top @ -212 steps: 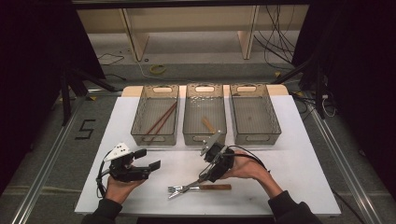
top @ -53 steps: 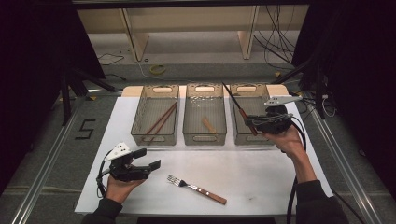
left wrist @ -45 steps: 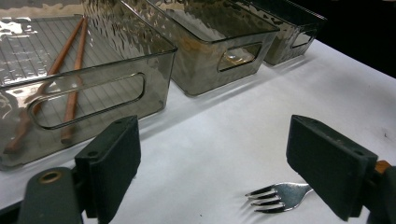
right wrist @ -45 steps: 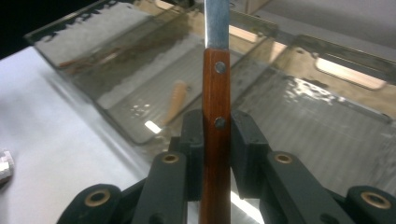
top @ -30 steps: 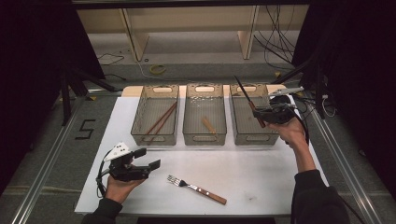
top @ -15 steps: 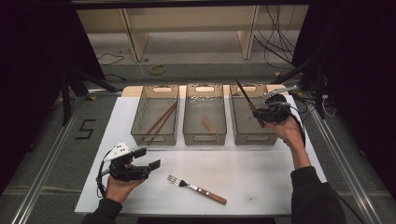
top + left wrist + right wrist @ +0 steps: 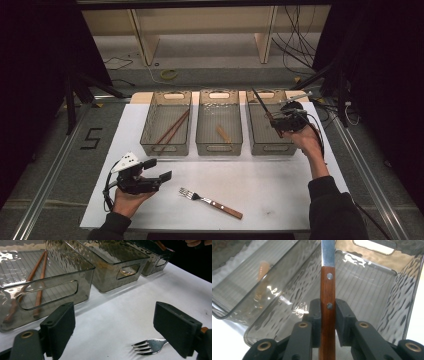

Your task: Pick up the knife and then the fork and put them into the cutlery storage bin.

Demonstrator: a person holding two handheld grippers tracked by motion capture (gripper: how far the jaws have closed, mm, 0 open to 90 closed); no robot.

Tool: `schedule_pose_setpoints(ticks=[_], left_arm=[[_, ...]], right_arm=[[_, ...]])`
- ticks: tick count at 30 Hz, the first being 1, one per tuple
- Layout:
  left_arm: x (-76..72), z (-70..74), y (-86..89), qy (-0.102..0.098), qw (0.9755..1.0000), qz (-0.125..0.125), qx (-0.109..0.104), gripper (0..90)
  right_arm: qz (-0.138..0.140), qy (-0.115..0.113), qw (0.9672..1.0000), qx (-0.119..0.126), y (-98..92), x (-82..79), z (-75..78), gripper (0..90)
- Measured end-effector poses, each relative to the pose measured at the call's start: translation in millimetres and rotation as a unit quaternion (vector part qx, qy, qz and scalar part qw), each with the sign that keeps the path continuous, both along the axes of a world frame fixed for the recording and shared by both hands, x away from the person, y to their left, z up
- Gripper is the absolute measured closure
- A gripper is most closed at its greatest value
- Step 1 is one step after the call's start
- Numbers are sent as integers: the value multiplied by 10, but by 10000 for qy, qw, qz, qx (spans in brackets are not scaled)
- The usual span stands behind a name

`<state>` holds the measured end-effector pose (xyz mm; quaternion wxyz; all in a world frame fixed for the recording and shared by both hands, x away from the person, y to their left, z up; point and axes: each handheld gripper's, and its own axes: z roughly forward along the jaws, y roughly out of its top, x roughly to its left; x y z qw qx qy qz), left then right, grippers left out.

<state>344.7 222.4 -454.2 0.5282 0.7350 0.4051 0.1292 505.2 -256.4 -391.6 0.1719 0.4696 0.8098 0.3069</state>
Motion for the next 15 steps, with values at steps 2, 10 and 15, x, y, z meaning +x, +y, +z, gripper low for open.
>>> schedule_pose_setpoints(ticks=[2,10,15], left_arm=[[0,0,0,-1,10000,2,-3,175],[0,0,1,-1,10000,-5,-5,175],[-1,1,0,-4,10000,-6,-5,175]], right_arm=[[-37,29,10000,-38,5,12,-10,770],[-98,174,9997,-148,14,41,-57,770],[-138,242,9993,-229,27,58,-80,770]])
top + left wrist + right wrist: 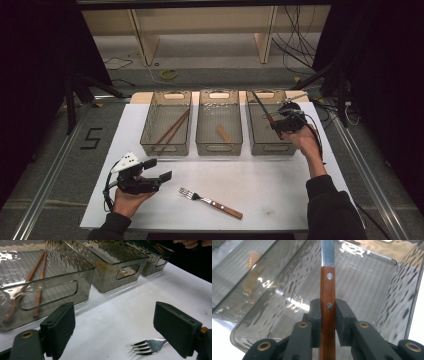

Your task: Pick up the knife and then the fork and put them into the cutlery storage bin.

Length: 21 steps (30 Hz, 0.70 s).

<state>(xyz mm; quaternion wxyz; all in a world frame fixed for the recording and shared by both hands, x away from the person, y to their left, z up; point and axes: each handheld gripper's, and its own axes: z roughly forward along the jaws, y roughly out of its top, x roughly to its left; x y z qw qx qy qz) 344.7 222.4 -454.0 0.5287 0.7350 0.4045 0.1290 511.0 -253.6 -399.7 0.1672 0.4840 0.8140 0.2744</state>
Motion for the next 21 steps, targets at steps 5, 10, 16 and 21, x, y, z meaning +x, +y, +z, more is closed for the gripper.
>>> schedule_pose_setpoints(ticks=[5,10,16,21], left_arm=[[0,1,2,-2,10000,1,0,175],[-1,1,3,-3,10000,4,-6,175],[-1,2,5,-8,10000,5,-2,175],[-2,4,4,-7,10000,5,1,175]], right_arm=[[-27,100,9999,-63,15,13,-28,770],[-21,124,9999,-84,40,18,-41,769],[-56,187,9997,-128,45,25,-65,767],[-50,298,9994,-171,51,32,-93,762]])
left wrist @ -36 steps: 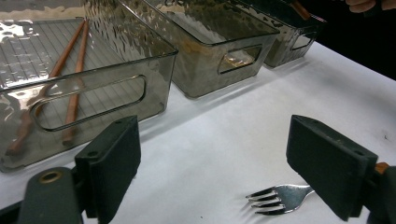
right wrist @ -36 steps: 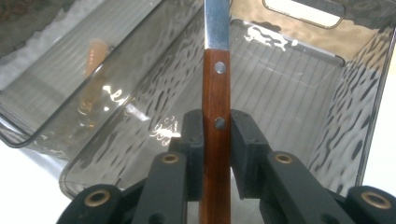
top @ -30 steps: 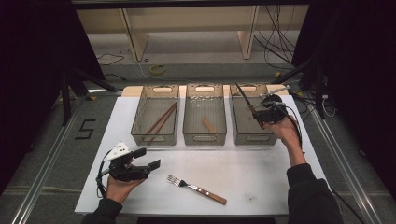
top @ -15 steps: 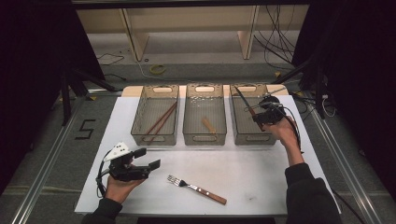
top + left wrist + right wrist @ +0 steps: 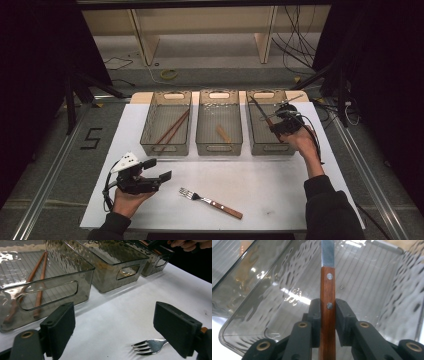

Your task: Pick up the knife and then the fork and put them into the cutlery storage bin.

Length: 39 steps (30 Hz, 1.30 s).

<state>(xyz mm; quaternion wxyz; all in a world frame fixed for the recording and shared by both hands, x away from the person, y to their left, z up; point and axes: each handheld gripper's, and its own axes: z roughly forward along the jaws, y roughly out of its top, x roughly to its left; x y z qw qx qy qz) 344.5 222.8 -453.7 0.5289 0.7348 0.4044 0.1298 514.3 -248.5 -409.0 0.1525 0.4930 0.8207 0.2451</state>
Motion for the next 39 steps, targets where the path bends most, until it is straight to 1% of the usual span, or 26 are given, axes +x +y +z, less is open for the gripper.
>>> schedule_pose_setpoints(ticks=[2,3,5,6,7,8,10,11,12,13,15,17,20,22,25,26,28,29,30,33,36,39], left_arm=[[-2,0,0,-1,10000,1,-3,175],[-1,0,1,-1,10000,0,-6,175],[0,-2,1,5,10000,1,-9,175],[-1,-1,0,3,10000,-2,-7,175],[-2,0,0,1,10000,-2,-5,175],[-2,0,-1,0,10000,-3,-7,175],[1,-1,-1,0,10000,-1,1,175],[-1,-1,-2,5,10000,-2,-1,175],[-1,-1,-3,1,10000,-1,-1,175],[-2,0,-2,1,10000,-1,-1,175],[0,-2,-2,6,10000,-4,-1,175],[-1,-2,-3,2,10000,-4,0,175],[-2,0,-2,1,10000,-3,-3,175],[-2,0,-2,2,10000,-2,-4,175],[-2,0,-2,3,10000,-4,-3,175],[-2,0,-2,4,10000,-6,-5,175],[-3,0,-3,3,10000,-10,2,175],[-3,0,-4,2,10000,-12,1,175],[-2,-1,-5,3,10000,-10,2,175],[-3,0,-4,2,10000,-10,5,175],[-5,2,-3,-7,10000,-9,-7,175],[-6,3,0,-11,10000,-15,-8,175]], right_arm=[[16,67,10000,11,1,3,-15,753],[10,59,10000,-13,5,0,-14,720],[19,63,9999,86,10,-4,4,610],[39,122,9998,124,17,-6,12,560],[30,63,9999,90,23,-11,22,508],[5,29,9999,119,29,-17,32,471],[16,-11,9999,171,40,-30,55,361],[18,-14,9999,156,52,-37,67,330],[26,-107,9999,126,62,-48,81,313],[5,-182,9997,140,71,-60,99,305],[122,-233,9993,255,81,-84,137,347],[186,-327,9989,264,103,-113,166,348],[282,-365,9983,368,139,-158,207,336],[378,-369,9973,517,158,-191,233,331],[513,-490,9949,719,184,-246,283,323],[533,-530,9943,754,189,-260,294,302],[684,-532,9914,979,193,-293,316,259],[712,-552,9903,1059,198,-313,326,247],[754,-573,9894,1099,208,-330,332,237],[849,-611,9882,1115,255,-396,355,225],[948,-701,9858,1192,301,-464,374,223],[1029,-706,9836,1302,352,-535,370,224]])
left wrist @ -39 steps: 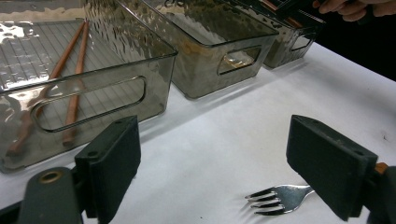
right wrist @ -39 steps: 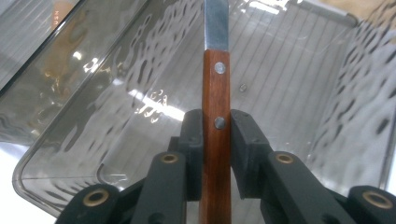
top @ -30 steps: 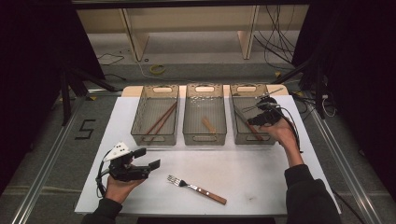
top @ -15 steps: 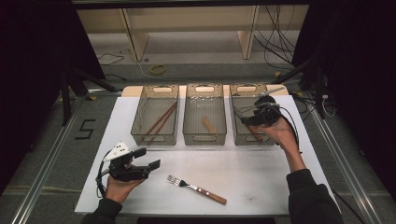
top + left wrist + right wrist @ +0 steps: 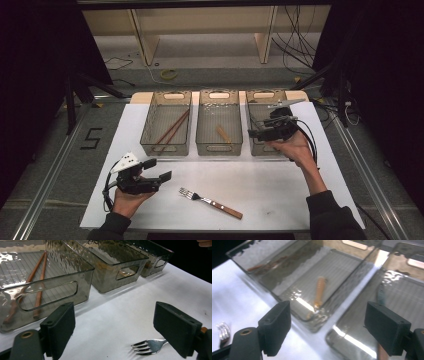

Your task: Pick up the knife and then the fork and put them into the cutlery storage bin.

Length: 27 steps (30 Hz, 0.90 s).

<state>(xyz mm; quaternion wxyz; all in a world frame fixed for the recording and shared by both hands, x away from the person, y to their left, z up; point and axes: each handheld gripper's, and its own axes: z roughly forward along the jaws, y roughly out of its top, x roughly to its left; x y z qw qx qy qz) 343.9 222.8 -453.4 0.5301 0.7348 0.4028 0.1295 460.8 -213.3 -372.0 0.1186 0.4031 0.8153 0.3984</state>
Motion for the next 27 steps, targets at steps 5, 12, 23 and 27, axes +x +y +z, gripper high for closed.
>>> schedule_pose_setpoints(ticks=[5,12,23,27], left_arm=[[-2,1,1,-17,10000,-4,0,175],[-1,-2,1,-20,10000,-15,-7,175],[-10,-3,-7,-21,10000,-35,-36,175],[-5,-7,-4,-9,10000,-43,-31,175]], right_arm=[[69,-25,10000,28,82,-88,-47,222],[235,10,9997,107,173,-199,-89,220],[492,71,9988,31,318,-353,-141,221],[544,87,9984,80,338,-382,-131,221]])
